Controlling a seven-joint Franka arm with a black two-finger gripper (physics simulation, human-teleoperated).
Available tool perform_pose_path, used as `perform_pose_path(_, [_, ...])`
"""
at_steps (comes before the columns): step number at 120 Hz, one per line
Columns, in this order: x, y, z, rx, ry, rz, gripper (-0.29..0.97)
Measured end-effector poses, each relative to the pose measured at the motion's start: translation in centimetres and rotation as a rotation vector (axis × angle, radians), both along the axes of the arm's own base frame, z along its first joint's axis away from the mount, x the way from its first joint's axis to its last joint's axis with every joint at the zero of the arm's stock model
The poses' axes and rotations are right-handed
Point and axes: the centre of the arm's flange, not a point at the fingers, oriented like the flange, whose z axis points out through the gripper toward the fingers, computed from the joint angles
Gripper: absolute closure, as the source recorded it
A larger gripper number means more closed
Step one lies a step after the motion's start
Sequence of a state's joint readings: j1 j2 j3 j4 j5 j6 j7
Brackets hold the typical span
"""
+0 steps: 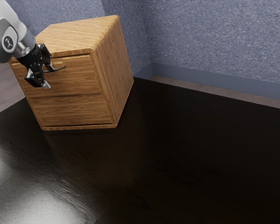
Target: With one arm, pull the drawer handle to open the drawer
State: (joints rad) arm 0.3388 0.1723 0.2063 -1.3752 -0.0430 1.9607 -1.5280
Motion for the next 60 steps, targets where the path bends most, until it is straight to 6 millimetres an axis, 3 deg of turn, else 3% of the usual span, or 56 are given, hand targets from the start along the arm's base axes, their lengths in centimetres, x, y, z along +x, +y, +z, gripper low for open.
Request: perform_pose_path(60, [-1.8,-0.2,1.1,-0.03,0.038,0.012,0.66])
